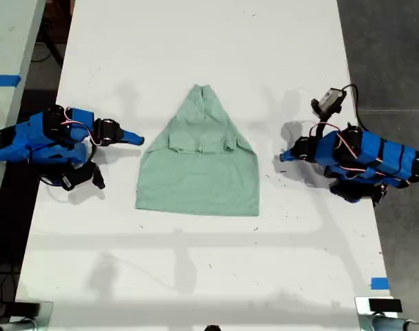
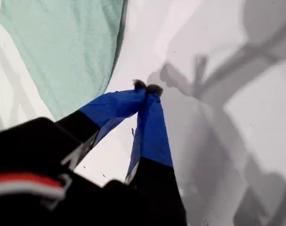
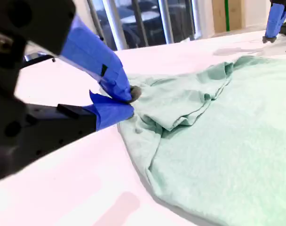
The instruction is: Fold t shirt
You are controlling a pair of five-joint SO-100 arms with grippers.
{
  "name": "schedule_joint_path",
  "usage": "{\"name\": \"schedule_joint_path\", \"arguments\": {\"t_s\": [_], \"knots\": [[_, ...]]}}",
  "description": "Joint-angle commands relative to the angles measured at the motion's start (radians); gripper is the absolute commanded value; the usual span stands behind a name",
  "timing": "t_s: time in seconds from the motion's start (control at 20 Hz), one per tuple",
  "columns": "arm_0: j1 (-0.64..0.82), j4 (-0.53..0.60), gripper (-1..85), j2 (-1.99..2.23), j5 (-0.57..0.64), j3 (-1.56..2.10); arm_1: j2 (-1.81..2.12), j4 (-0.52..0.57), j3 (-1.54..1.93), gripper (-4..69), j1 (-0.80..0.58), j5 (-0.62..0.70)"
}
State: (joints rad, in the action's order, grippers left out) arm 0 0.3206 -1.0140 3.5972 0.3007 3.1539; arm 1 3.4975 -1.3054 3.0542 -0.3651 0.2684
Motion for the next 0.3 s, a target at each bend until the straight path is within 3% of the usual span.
{"name": "schedule_joint_path", "arguments": {"t_s": [0.0, 0.25], "knots": [[0.015, 0.000, -0.1, 0.006, -0.003, -0.006, 0.015, -0.003, 0.032, -0.8, 0.005, -0.005], [0.018, -0.003, -0.1, 0.006, -0.006, -0.006, 0.015, -0.008, 0.034, -0.8, 0.000, -0.026]]}}
